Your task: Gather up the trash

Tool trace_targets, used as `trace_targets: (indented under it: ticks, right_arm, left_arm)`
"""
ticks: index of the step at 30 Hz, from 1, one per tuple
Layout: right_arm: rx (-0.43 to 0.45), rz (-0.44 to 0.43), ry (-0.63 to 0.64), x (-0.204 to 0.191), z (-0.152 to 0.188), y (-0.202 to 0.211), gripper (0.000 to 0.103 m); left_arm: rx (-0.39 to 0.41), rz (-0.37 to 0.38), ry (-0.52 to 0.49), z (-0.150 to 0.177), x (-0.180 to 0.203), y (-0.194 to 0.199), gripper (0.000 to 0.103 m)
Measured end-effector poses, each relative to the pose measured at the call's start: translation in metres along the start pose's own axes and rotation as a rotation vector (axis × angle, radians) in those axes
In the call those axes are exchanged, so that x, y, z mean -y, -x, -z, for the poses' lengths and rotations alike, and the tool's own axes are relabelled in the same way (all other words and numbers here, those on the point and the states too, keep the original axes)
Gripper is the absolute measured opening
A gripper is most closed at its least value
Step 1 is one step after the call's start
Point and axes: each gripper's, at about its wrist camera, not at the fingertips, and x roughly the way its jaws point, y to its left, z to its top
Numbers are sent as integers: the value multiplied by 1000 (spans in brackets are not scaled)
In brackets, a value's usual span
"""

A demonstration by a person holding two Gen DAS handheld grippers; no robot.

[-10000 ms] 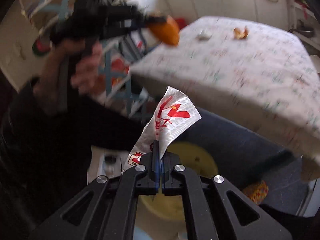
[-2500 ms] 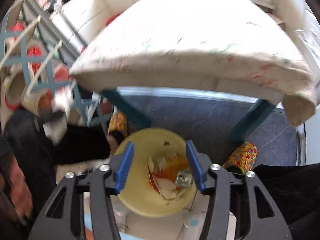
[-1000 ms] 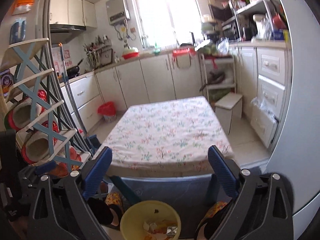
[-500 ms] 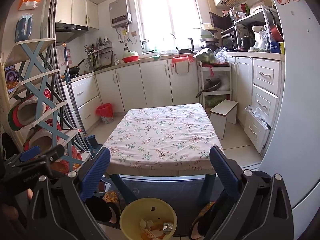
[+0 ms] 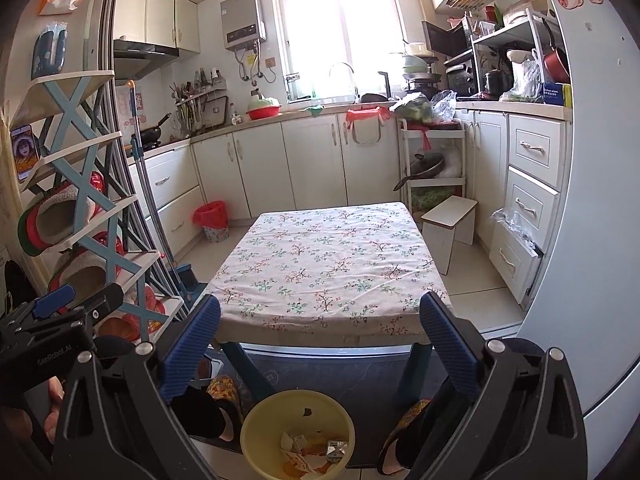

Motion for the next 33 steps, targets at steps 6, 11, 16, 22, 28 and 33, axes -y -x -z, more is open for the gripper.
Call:
trace_targets:
  ticks: [6,11,16,22,28,33]
  right_arm:
    - [1,1,0,0,0,2,95]
    - [1,0,0,1,0,2,96]
    - [0,-2,-1,0,1,2,96]
    - [-2,-2,-2,0,1,2,96]
    - [-6,-5,-3,0,2,2,96]
    - [-16,-15,-5,0,6,-3,96]
  left_arm:
    - [-6,-10,-9,0,0,0,95]
    - [-28,-22,2,1,-4,-3,95]
    - [-27,-28,12,1,-8,-3,95]
    - [-30,-30,9,2,-6,-4,95]
    - [-33,-32,6,2,-7,-5,95]
    - [-36,-41,-4,0,-5,-6,95]
